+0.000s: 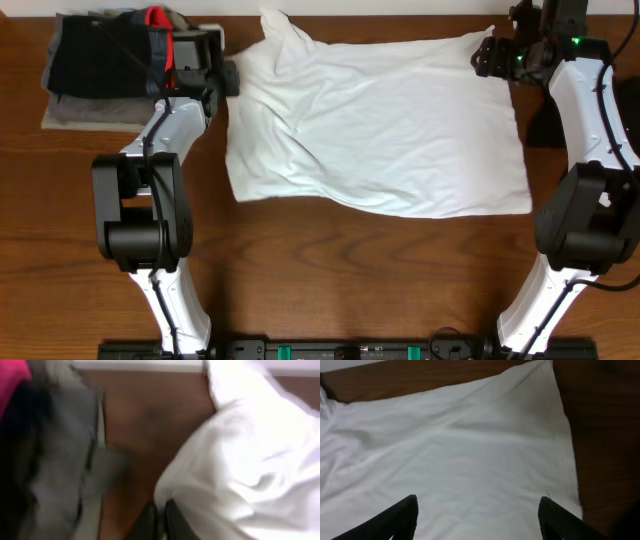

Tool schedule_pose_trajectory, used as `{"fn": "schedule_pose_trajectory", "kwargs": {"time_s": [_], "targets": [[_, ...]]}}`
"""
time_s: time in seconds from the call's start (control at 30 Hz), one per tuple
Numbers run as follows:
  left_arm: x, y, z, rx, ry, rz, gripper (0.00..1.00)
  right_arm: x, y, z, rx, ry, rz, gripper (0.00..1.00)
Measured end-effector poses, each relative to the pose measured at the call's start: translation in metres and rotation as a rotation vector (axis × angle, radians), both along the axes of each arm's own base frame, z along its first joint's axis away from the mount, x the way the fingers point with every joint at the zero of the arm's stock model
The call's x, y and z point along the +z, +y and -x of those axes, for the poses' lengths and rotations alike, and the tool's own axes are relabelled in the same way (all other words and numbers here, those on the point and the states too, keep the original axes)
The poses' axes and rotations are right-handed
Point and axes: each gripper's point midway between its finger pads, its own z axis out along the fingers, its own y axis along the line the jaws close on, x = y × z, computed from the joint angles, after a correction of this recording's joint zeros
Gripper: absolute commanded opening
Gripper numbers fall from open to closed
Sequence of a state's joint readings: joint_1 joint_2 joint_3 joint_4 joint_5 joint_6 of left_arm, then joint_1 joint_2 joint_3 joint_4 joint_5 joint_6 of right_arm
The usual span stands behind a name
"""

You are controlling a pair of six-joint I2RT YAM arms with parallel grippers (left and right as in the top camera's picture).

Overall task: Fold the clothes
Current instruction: 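Release the shirt and move left gripper down along its left edge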

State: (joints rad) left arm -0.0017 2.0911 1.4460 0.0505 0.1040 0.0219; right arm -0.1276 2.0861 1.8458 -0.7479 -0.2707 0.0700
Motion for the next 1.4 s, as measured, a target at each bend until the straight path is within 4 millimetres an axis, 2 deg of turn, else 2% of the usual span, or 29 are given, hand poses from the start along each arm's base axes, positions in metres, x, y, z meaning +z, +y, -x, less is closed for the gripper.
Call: {"fn": "schedule_pose_trajectory", "kwargs": {"time_s": [0.03,0.13,0.27,0.33,0.4,0.5,0.63,0.67,0.73,0.83,0.93,1.03,1.13,1.23,1.33,1.37,1.4], "targets": [[0.006,0.000,-0.004,0.000,-0.026,0.001,1.00,0.000,0.000,0.000,0.001,0.000,0.001,0.78],[0.009,0.000,-0.007,0.001,-0.039,-0.001,0.98,0.000,0.000,0.000,0.003,0.000,0.002,0.79],[-0.012,0.000,0.017,0.013,0.099,0.009,0.98,-0.003,0.000,0.004,0.005,0.020,0.001,0.78],[-0.021,0.000,0.042,0.019,0.217,0.014,0.98,-0.006,0.001,0.010,0.004,0.048,-0.002,0.77],[-0.022,0.000,0.070,0.023,0.320,0.014,0.98,-0.008,0.002,0.016,0.004,0.074,-0.006,0.77],[-0.002,-0.002,0.123,0.037,0.480,0.040,0.98,-0.006,0.004,0.034,-0.007,0.135,-0.018,0.75],[0.028,-0.007,0.194,0.079,0.663,0.096,0.98,0.012,0.006,0.066,-0.042,0.212,-0.036,0.71],[0.033,-0.008,0.209,0.087,0.705,0.105,0.98,0.016,0.007,0.076,-0.053,0.239,-0.038,0.70],[0.033,-0.009,0.226,0.099,0.761,0.115,0.98,0.021,0.006,0.094,-0.070,0.290,-0.035,0.68],[0.017,-0.010,0.237,0.119,0.803,0.127,0.98,0.018,0.004,0.113,-0.095,0.362,-0.024,0.69],[-0.015,-0.013,0.244,0.131,0.820,0.152,0.99,0.014,0.001,0.120,-0.109,0.397,0.000,0.71],[-0.041,-0.019,0.237,0.122,0.767,0.197,0.99,0.014,-0.003,0.119,-0.116,0.394,0.017,0.73],[-0.059,-0.024,0.229,0.115,0.708,0.235,0.99,0.014,-0.005,0.115,-0.120,0.374,0.026,0.75],[-0.073,-0.027,0.231,0.115,0.685,0.261,1.00,0.015,-0.006,0.110,-0.122,0.355,0.031,0.75],[-0.080,-0.028,0.233,0.117,0.676,0.272,0.85,0.016,-0.006,0.108,-0.123,0.346,0.034,0.76],[-0.081,-0.028,0.234,0.122,0.675,0.273,0.77,0.016,-0.007,0.108,-0.124,0.346,0.035,0.76],[-0.081,-0.029,0.233,0.121,0.671,0.279,0.64,0.016,-0.007,0.108,-0.124,0.345,0.036,0.76]]}}
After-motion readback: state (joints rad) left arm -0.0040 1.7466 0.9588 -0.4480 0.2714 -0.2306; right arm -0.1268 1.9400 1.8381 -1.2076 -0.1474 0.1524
